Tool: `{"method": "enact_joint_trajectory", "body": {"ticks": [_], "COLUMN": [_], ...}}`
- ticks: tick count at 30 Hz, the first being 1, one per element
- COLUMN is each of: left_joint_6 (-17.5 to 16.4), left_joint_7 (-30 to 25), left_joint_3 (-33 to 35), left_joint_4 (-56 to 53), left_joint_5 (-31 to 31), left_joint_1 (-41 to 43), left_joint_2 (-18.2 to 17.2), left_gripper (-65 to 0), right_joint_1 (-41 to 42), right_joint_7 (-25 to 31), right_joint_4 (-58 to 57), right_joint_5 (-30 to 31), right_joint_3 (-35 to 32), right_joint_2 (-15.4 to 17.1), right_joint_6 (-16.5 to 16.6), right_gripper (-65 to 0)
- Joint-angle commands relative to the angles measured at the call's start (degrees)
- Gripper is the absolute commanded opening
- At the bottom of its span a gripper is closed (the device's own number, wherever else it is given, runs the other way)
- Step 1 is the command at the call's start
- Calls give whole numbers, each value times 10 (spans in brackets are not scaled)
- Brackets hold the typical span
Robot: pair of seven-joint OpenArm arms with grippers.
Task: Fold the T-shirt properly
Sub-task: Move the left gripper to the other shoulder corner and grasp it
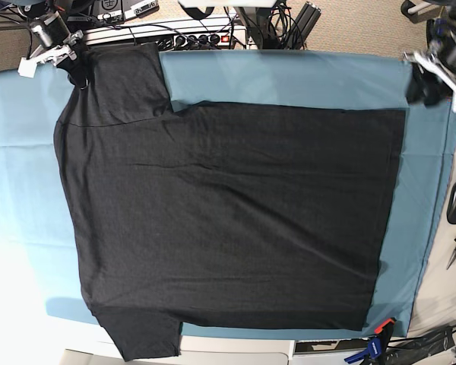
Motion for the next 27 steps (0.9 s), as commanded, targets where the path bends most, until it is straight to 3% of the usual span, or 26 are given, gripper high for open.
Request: {"method": "enact_joint_trajectory", "body": {"ticks": [1,7,16,27], "left_joint_6": [2,7,-6,-36], "left_joint_7": [-9,-3,31,63], "left_joint_3": [-5,-4,7,194], "left_joint_4": [-4,-89,-270,-393], "left_joint_5": [-6,-25,-117,-150], "left_joint_1": [-6,-77,-201,-326], "left_joint_2": [-11,-32,-74,-87], "left_gripper": [-388,-395,-420,-420], "right_joint_1": [-8,-8,-7,-6], "right_joint_7": [-18,-17,-17,-15], "right_joint_4": [1,1,1,1], "right_joint_5": [-26,-26,-26,-41], "right_joint_3": [0,0,0,0], "right_joint_2": [9,18,18,18], "right_joint_6": [-5,-5,-5,-5], "right_gripper": [-650,-650,-650,-650]}}
